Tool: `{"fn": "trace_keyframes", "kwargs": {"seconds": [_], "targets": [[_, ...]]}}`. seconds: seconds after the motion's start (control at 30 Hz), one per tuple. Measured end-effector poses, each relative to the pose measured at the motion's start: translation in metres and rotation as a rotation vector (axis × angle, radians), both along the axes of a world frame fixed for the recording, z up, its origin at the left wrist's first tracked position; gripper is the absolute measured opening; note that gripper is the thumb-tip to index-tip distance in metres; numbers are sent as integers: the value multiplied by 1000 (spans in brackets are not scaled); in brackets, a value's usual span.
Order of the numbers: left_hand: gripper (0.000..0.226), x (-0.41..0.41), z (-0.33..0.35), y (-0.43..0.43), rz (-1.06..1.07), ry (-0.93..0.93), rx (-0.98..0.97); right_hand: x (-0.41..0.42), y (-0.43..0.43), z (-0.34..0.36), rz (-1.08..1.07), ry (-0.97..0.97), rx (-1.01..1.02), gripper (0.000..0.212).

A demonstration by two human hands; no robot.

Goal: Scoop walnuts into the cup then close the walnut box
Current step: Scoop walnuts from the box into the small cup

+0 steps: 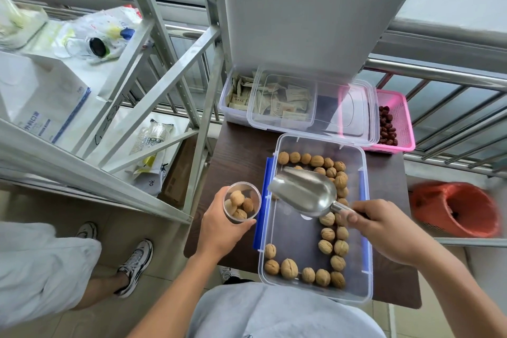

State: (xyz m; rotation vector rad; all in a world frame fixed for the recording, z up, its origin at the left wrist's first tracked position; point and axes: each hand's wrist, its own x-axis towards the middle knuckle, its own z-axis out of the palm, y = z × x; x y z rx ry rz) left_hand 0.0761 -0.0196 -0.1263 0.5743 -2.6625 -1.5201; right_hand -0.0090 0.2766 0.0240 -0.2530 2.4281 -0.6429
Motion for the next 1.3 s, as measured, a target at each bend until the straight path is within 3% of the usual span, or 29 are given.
{"fn": "trace_keyframes", "kwargs": {"seconds": [0.27, 0.57, 0.9, 1.1, 1.3], "targets": [[89, -12, -7, -9, 197, 18, 51, 9, 19, -64, -220, -200, 262, 42], [91, -12, -7, -9, 129, -5, -11, 11, -4, -105, -292, -178, 213, 39], [83, -8, -1, -10, 114, -29, -5, 5, -44, -120, -129, -115, 255, 36], [83, -6, 0, -9, 117, -50, -13, 0, -66, -140, -237, -38, 249, 47], [82, -7, 0, -11, 119, -55, -8, -23, -83, -148, -379, -78, 154, 49]]}}
